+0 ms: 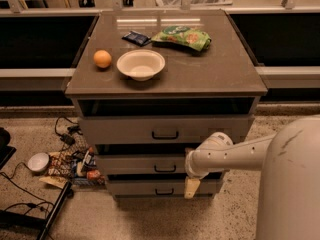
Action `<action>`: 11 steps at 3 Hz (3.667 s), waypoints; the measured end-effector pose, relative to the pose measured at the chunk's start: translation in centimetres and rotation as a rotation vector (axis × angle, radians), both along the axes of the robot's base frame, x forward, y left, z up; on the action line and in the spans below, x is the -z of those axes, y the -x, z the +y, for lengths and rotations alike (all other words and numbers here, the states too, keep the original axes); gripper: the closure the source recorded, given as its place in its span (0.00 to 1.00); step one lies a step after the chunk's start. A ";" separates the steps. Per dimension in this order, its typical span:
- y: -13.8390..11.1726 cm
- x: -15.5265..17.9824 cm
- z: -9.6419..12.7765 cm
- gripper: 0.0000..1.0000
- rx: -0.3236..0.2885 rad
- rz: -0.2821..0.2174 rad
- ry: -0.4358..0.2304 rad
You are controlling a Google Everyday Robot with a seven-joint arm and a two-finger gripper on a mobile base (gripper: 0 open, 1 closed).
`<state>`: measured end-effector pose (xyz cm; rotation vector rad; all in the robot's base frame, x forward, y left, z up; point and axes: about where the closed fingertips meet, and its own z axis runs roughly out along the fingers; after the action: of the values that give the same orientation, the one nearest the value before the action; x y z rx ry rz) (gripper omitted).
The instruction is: Open middle drawer
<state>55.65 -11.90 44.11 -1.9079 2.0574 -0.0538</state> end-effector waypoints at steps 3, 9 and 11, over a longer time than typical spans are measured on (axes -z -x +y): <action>-1.0 2.0 1.4 0.18 -0.003 0.027 0.052; 0.6 3.1 1.0 0.59 0.029 0.063 0.050; 0.6 3.1 1.0 0.04 0.029 0.063 0.050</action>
Offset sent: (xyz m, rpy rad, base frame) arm 0.0133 0.0146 -0.0182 -0.0702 0.0140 0.0091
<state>55.06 -10.91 41.04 -1.9325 2.1439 -0.0528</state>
